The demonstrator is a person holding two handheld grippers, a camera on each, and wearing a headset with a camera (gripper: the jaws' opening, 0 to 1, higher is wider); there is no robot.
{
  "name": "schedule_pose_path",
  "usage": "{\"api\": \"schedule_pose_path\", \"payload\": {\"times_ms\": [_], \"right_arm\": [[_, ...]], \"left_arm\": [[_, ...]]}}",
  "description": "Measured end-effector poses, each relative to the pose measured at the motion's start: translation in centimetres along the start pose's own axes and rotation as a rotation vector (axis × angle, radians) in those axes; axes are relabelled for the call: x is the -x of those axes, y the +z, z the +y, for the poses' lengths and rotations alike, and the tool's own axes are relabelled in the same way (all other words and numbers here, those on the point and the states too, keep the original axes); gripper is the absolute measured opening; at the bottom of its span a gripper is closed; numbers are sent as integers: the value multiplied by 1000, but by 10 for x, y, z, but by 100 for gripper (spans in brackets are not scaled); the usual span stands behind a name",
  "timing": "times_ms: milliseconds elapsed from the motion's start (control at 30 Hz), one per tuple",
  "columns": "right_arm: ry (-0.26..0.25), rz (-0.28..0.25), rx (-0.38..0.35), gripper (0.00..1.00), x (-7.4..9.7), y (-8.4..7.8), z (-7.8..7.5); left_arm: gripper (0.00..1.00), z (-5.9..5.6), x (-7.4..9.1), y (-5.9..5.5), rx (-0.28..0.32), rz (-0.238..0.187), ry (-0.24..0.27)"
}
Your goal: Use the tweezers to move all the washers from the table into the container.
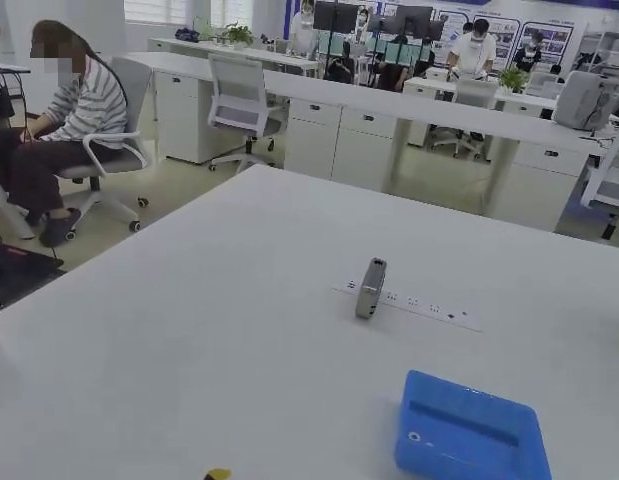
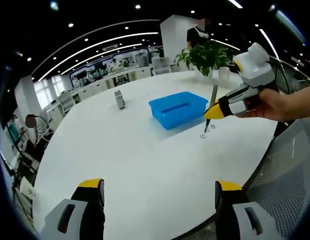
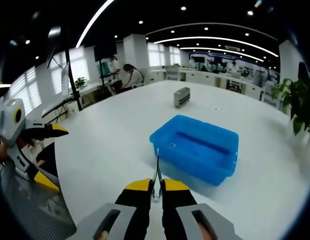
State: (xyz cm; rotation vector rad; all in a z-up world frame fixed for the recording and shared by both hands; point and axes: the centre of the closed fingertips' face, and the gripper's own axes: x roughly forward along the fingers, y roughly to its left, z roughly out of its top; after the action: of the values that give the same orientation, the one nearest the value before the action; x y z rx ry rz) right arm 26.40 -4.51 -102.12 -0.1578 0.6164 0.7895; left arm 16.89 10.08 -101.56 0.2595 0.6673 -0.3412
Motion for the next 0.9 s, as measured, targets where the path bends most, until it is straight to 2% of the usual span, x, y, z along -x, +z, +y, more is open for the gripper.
{"api": "schedule_pose_path", "payload": {"times_ms": [700, 900], "right_arm": [[-12, 24, 9, 4, -10, -8, -6], [-18, 8, 7, 3, -10, -9, -6]], "left_arm": [[93, 2, 0, -1, 2, 6, 12], [93, 2, 0, -2, 0, 11, 13]]}}
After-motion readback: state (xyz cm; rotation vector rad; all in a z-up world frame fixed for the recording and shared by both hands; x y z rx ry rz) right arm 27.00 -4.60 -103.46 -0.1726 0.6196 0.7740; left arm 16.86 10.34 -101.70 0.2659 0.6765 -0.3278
